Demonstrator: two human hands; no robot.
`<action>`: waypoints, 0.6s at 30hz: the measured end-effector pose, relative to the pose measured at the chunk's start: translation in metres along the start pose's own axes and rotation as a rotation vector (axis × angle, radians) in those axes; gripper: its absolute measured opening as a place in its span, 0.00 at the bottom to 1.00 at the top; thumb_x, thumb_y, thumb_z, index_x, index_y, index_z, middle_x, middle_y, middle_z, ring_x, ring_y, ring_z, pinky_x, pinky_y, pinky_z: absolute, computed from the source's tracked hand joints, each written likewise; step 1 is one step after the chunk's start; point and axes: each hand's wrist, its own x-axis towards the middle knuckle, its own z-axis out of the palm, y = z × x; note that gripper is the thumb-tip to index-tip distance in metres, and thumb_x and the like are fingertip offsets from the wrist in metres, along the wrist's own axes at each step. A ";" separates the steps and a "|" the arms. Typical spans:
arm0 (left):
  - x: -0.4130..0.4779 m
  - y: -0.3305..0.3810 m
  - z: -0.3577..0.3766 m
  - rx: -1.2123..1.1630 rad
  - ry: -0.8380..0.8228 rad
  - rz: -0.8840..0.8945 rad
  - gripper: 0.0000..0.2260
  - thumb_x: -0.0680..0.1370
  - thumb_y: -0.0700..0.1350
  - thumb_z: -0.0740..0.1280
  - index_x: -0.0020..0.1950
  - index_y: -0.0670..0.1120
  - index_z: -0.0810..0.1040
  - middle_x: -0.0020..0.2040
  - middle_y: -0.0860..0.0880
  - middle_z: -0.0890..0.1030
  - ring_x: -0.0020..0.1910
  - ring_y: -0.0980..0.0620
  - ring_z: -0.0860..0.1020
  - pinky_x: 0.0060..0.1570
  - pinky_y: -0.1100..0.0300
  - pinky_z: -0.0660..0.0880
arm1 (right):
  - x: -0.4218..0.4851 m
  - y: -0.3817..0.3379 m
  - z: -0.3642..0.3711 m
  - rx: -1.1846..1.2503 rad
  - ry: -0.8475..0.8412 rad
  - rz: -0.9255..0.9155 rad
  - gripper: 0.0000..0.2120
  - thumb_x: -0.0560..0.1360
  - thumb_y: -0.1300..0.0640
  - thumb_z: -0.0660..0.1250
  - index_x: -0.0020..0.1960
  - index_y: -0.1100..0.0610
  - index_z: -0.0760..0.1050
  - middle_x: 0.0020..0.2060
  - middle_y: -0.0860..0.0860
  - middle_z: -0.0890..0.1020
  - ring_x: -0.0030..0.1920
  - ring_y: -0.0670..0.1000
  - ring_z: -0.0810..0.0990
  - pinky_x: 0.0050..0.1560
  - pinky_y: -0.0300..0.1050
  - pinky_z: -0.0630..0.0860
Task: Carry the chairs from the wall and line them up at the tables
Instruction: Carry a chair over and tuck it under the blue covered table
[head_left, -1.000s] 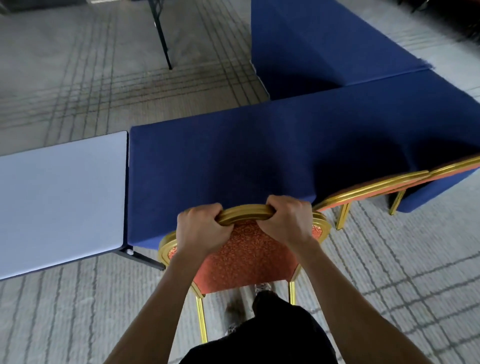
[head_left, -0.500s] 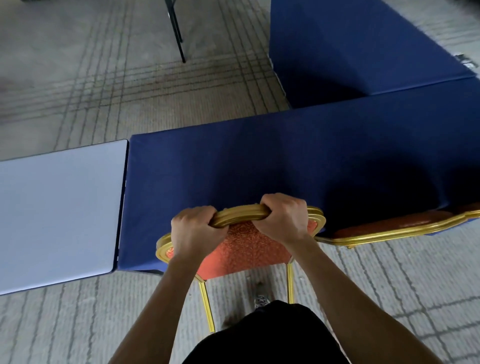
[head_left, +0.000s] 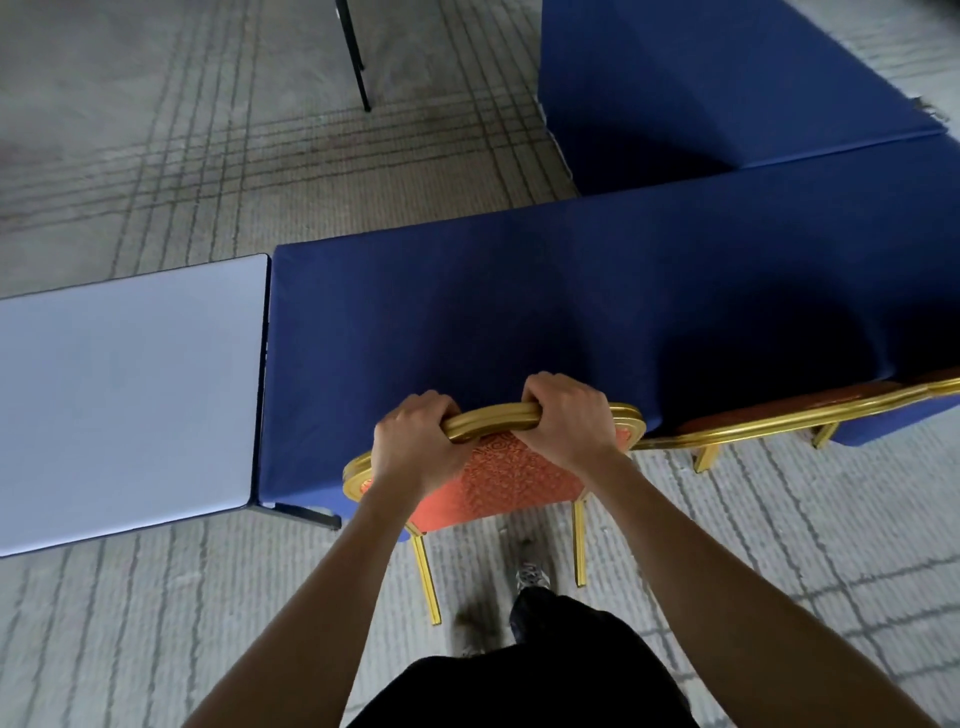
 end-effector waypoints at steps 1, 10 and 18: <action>-0.006 0.000 0.003 0.003 -0.034 0.014 0.10 0.73 0.61 0.70 0.46 0.56 0.78 0.42 0.58 0.77 0.45 0.56 0.75 0.43 0.57 0.69 | -0.008 0.001 0.000 0.016 -0.019 -0.001 0.12 0.71 0.41 0.69 0.39 0.47 0.70 0.34 0.43 0.74 0.36 0.46 0.74 0.35 0.43 0.70; -0.102 0.001 0.024 0.005 -0.260 0.055 0.20 0.73 0.72 0.63 0.58 0.64 0.80 0.49 0.59 0.85 0.48 0.53 0.82 0.47 0.55 0.77 | -0.110 -0.007 0.011 0.015 -0.165 0.009 0.26 0.64 0.28 0.58 0.49 0.43 0.82 0.44 0.43 0.83 0.48 0.50 0.81 0.53 0.48 0.74; -0.193 0.011 0.046 0.027 -0.398 0.059 0.24 0.74 0.73 0.61 0.66 0.65 0.76 0.54 0.59 0.84 0.52 0.53 0.81 0.47 0.57 0.71 | -0.198 0.000 0.027 -0.014 -0.389 -0.027 0.22 0.71 0.31 0.70 0.60 0.40 0.78 0.52 0.41 0.82 0.57 0.49 0.77 0.62 0.50 0.69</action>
